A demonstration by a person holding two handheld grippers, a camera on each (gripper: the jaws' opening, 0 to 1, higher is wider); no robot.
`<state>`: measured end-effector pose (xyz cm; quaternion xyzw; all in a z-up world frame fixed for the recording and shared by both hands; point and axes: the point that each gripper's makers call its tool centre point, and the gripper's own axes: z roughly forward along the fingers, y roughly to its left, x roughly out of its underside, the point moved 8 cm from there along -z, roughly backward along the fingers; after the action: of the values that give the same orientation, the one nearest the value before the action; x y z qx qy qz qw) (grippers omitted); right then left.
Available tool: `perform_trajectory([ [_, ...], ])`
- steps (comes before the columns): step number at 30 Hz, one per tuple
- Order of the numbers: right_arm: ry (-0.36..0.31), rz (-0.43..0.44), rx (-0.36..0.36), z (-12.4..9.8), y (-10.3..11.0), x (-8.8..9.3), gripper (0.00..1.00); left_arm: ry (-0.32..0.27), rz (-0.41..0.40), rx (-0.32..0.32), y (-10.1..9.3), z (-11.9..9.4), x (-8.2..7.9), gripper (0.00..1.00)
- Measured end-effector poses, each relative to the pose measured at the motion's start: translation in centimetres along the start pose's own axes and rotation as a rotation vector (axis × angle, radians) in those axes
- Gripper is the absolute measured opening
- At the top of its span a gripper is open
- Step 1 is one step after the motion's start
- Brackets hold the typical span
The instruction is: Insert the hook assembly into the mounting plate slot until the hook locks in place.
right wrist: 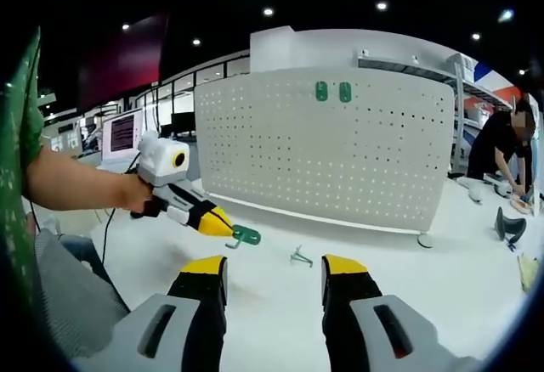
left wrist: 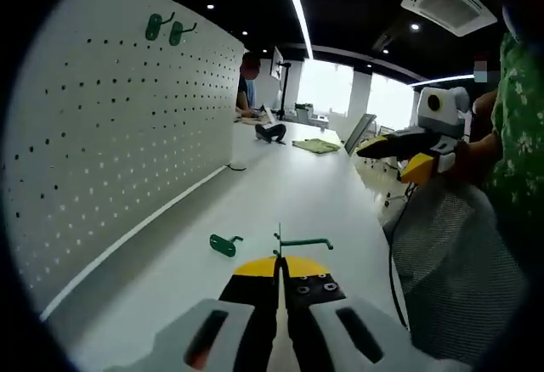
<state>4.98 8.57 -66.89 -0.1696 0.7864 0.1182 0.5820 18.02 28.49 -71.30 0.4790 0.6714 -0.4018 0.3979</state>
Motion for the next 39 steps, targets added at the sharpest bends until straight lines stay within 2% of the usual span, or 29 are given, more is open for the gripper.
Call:
perform_trajectory([
  [14,0.001,-0.076,-0.070,0.0,0.3,-0.9,0.43,-0.030,0.019,0.014,-3.8,-2.7,-3.3,0.02],
  [26,0.003,-0.170,-0.137,-0.4,1.1,-1.6,0.43,-0.048,0.004,0.017,-5.6,-4.3,-4.2,0.02],
  [32,0.004,-0.288,-0.186,-0.8,1.8,-2.4,0.43,-0.035,-0.032,0.017,-5.6,-4.4,-4.2,0.02],
  [35,0.006,-0.386,-0.229,-1.0,2.5,-3.0,0.43,-0.031,-0.034,0.019,-5.7,-4.4,-4.2,0.02],
  [39,0.006,-0.566,-0.266,-0.9,3.5,-3.5,0.39,-0.033,-0.058,0.036,-6.1,-4.2,-4.6,0.02],
])
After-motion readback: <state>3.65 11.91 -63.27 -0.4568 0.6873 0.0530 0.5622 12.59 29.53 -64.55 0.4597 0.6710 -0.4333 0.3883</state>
